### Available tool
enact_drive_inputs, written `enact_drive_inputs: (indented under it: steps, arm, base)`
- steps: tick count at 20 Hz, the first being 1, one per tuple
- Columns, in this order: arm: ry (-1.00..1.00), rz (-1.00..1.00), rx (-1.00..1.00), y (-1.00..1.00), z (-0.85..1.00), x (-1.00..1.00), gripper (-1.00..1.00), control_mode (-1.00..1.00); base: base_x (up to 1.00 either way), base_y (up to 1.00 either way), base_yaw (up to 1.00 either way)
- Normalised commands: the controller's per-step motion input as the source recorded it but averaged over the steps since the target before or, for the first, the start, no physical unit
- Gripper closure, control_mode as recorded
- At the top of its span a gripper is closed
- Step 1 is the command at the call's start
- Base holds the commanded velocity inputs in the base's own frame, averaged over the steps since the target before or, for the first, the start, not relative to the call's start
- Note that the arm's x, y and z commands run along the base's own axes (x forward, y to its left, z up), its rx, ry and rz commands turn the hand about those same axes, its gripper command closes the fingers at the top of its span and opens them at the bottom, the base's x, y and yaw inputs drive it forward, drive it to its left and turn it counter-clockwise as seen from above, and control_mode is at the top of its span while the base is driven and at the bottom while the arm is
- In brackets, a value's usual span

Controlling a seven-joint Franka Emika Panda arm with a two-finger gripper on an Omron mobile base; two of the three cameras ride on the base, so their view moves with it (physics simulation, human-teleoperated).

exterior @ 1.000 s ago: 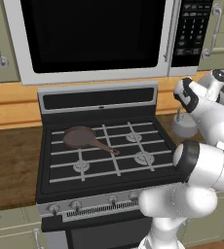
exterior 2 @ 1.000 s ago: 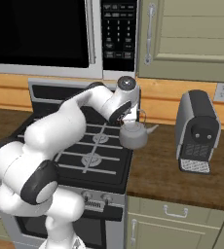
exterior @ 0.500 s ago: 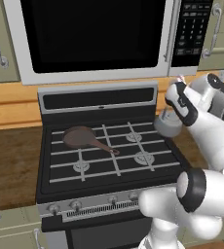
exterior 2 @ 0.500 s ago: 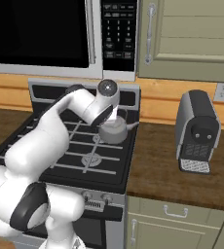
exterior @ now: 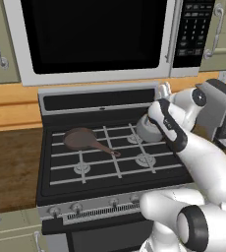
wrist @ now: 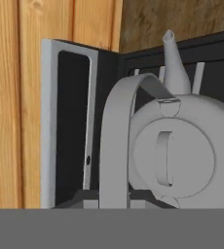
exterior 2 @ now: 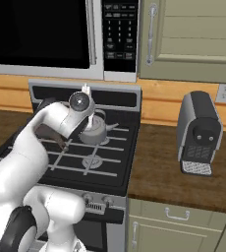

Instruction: Pick the kettle from the counter and place it on a stove burner. Then turn the burner on.

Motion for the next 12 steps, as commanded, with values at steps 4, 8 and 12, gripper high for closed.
enact_drive_inputs:
  steps: [4,8,12]
  arm:
    - [0.0,0.0,0.0,0.06,-0.29,0.0,1.0,-1.0]
    - [0.01,0.01,-0.05,0.04,-0.51,0.0,1.0,-1.0]
    - [0.1,0.0,-0.06,0.09,-0.56,0.0,1.0,-1.0]
  base:
    - [0.0,0.0,0.0]
    - [0.0,0.0,0.0]
    - [0.0,0.0,0.0]
